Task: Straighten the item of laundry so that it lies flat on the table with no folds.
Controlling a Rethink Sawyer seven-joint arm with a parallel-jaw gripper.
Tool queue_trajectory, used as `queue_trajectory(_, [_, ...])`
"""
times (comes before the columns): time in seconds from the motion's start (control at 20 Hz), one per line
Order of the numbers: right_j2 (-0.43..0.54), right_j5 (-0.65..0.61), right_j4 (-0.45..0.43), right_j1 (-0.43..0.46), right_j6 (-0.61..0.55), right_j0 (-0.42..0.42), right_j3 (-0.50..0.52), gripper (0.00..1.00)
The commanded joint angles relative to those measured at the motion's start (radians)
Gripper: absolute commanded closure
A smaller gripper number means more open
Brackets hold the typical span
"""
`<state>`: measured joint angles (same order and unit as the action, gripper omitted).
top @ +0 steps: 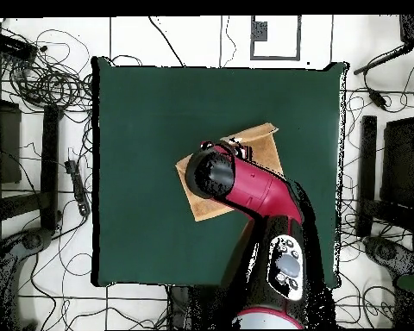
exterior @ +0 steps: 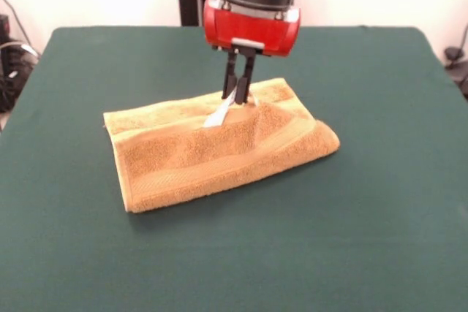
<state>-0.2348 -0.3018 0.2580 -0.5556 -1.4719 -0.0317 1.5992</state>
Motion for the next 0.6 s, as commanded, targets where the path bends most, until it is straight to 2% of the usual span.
queue_trajectory(0.05, [0.078, 0.041, 0.004, 0.065, -0.211, 0.067, -0.033, 1.0])
queue_trajectory(0.6, [0.072, 0.026, 0.016, 0.072, -0.218, 0.071, -0.036, 1.0])
